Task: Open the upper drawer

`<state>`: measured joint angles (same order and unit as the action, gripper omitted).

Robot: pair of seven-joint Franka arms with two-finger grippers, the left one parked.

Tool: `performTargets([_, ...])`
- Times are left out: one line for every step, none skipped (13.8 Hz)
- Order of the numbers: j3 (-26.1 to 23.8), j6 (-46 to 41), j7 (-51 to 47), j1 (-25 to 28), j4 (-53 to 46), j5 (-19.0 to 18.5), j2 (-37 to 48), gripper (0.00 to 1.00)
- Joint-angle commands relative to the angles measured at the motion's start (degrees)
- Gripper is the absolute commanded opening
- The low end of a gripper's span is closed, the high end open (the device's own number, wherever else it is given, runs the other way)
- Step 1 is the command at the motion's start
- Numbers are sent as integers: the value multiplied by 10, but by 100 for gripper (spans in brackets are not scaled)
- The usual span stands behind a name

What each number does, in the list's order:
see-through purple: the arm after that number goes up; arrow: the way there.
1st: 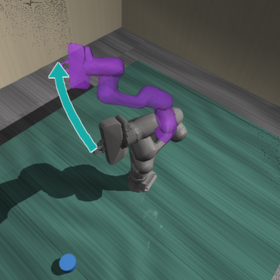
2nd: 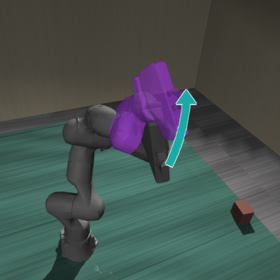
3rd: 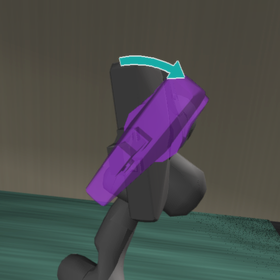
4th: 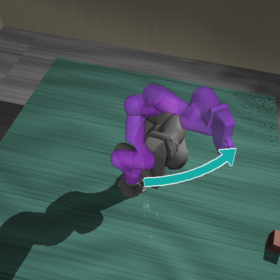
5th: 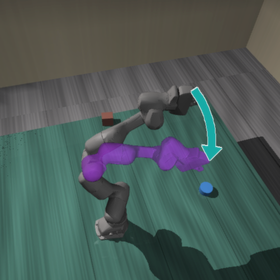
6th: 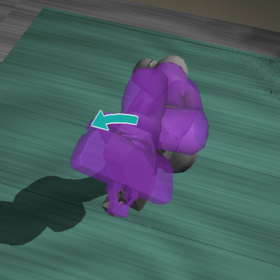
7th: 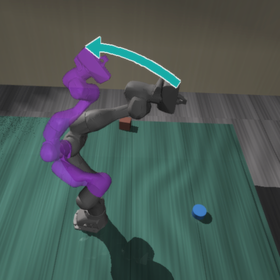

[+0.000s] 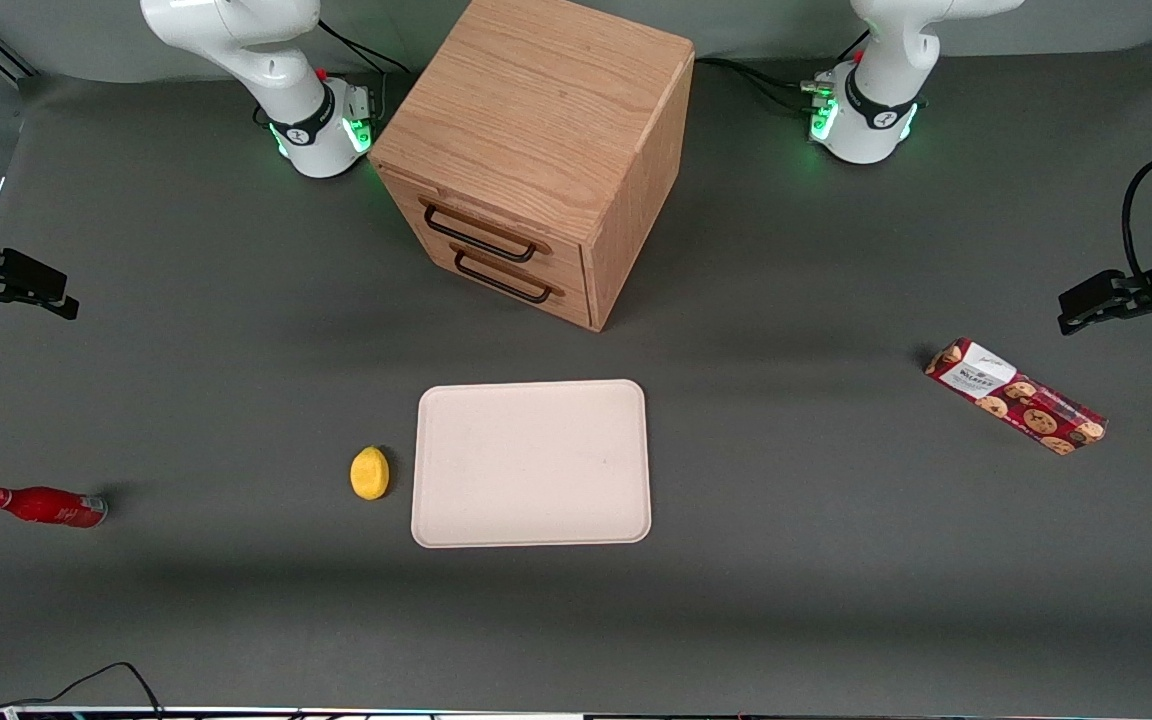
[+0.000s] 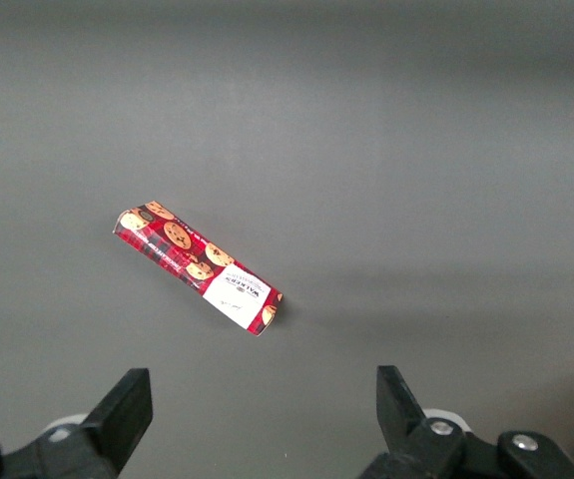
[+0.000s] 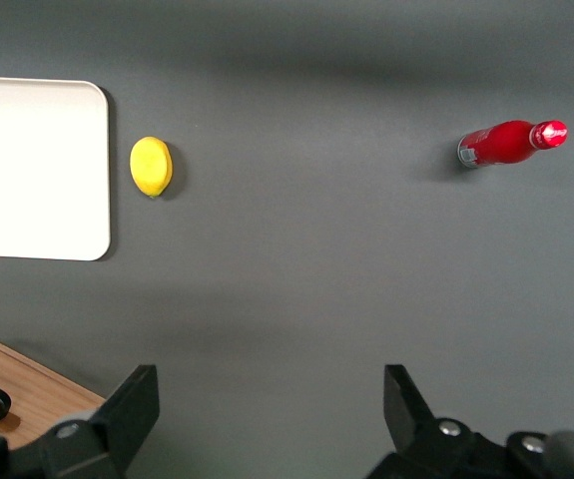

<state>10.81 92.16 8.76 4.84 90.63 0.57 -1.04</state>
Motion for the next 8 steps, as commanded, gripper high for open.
performTargets([-1, -9, -7, -9, -13, 9, -7, 100])
performTargets([-2, -11, -7, -11, -14, 10, -7, 100])
performTargets([-2, -11, -10, -10, -14, 10, -7, 100])
performTargets([-3, -11, -11, -10, -14, 10, -7, 100])
performTargets([-3, -11, -9, -10, -14, 11, -7, 100])
performTargets([-3, -11, -8, -11, -13, 11, -8, 100])
performTargets([-3, -12, -8, -10, -13, 10, -7, 100])
performTargets([-3, -12, -8, -10, -13, 10, -7, 100])
